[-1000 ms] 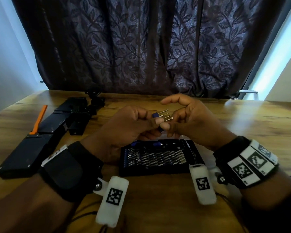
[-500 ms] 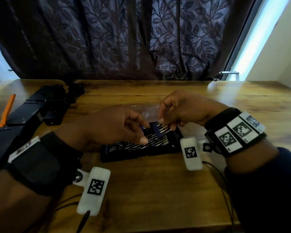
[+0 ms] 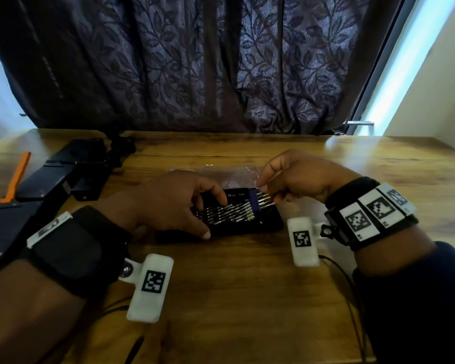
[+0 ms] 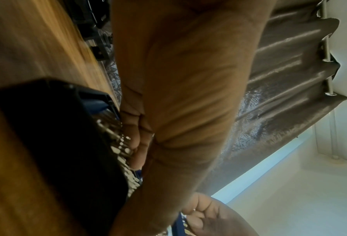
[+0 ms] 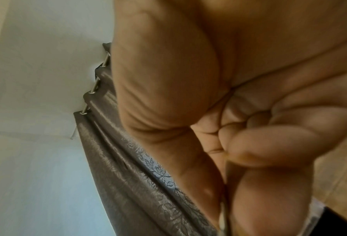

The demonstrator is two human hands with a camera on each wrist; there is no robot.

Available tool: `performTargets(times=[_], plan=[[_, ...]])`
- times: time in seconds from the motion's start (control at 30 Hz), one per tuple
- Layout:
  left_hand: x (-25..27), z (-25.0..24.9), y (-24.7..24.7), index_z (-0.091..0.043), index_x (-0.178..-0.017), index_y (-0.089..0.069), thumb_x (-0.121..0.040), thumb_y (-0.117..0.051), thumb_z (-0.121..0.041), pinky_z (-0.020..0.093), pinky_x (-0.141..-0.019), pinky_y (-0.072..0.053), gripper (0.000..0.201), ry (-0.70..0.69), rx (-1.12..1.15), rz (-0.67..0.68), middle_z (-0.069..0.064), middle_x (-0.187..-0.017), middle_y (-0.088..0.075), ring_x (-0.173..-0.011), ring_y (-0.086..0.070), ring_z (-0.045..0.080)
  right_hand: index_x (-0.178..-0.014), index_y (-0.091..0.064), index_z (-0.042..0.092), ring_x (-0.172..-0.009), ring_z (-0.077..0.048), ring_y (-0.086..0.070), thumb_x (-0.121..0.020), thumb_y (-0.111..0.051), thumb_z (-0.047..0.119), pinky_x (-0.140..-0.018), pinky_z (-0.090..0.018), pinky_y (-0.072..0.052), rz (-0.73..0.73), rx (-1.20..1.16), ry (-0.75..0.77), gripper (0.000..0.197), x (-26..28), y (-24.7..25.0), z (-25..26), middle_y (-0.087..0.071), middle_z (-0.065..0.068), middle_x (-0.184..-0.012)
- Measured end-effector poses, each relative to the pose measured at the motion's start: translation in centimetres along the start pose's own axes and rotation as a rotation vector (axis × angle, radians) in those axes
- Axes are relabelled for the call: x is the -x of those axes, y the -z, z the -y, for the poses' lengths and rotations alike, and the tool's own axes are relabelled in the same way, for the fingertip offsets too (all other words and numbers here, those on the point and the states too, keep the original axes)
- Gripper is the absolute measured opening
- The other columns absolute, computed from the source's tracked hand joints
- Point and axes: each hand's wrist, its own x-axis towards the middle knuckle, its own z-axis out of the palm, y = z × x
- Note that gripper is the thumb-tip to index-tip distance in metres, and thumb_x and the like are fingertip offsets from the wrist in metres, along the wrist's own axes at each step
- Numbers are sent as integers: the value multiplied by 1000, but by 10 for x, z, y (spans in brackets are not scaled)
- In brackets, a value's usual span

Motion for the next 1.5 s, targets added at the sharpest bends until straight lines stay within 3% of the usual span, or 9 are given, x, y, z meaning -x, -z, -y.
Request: performTargets(times=[0.17, 0.3, 0.5, 0.63, 0.83, 1.03, 1.23, 1.33, 1.5], plan=[[-2, 3, 2, -54, -119, -63, -68, -95, -36, 25, -85, -51, 63, -7, -16, -66, -24, -109, -63, -100, -59, -4, -87, -75, 5, -57, -14, -66, -86, -70, -5, -43, -17, -45, 19, 5, -27, 12, -2, 2, -4, -74, -11, -74], [-3, 5, 2, -50, -123, -65, -65, -96, -36, 13, -79, -43, 68, -8, -6, -88, -31, -113, -61, -102, -56, -9, -81, -78, 9, -56, -15, -63, -84, -73, -2, -45, -20, -43, 18, 52, -43, 12, -4, 4, -7, -72, -12, -71], [-3, 6, 3, -52, -125, -63, -64, -96, -41, 10, -77, -38, 70, 1, -30, -90, -33, -114, -59, -100, -50, -16, -82, -79, 10, -53, -12, -62, -86, -75, 2, -49, -21, -45, 9, 82, -54, 9, -9, -1, -7, -72, -9, -65], [-4, 7, 3, -54, -123, -62, -63, -96, -42, 13, -84, -39, 70, -2, -22, -91, -30, -120, -62, -106, -50, -14, -82, -79, 13, -64, -14, -67, -86, -78, 8, -56, -23, -49, 25, 95, -44, 6, -10, -10, -6, -75, -7, -70], [-5, 8, 2, -53, -124, -62, -64, -96, -41, 11, -83, -36, 70, 0, -25, -89, -32, -117, -60, -105, -48, -16, -84, -75, 12, -56, -6, -66, -83, -84, 18, -46, -17, -45, 16, 103, -35, 11, -10, -11, -4, -75, -2, -70], [-5, 9, 2, -52, -125, -62, -63, -96, -43, 12, -84, -37, 70, -6, -31, -92, -33, -116, -60, -104, -49, -17, -100, -72, 9, -58, -11, -67, -86, -78, 3, -47, -18, -46, 87, 85, -35, 17, -9, -4, -7, -78, -10, -79], [-6, 8, 2, -52, -127, -62, -64, -95, -44, 21, -88, -41, 72, 6, -43, -87, -31, -120, -60, -109, -52, -9, -98, -67, 9, -58, -12, -68, -84, -79, 0, -49, -21, -48, 92, 55, -40, 20, -15, -6, -8, -77, -10, -76], [-6, 9, 1, -53, -126, -61, -64, -95, -43, 23, -89, -43, 71, 10, -28, -81, -30, -122, -61, -112, -53, -7, -91, -70, 11, -53, -10, -63, -81, -84, 8, -46, -20, -44, 77, 126, -27, 18, -15, -6, -7, -76, -7, -72], [-7, 8, 1, -52, -128, -61, -65, -95, -44, 19, -83, -40, 72, 15, -56, -84, -31, -119, -60, -107, -52, -9, -77, -70, 17, -54, -10, -57, -76, -89, 34, -51, -25, -42, 24, 155, 19, 26, -17, -9, -9, -66, 4, -59]])
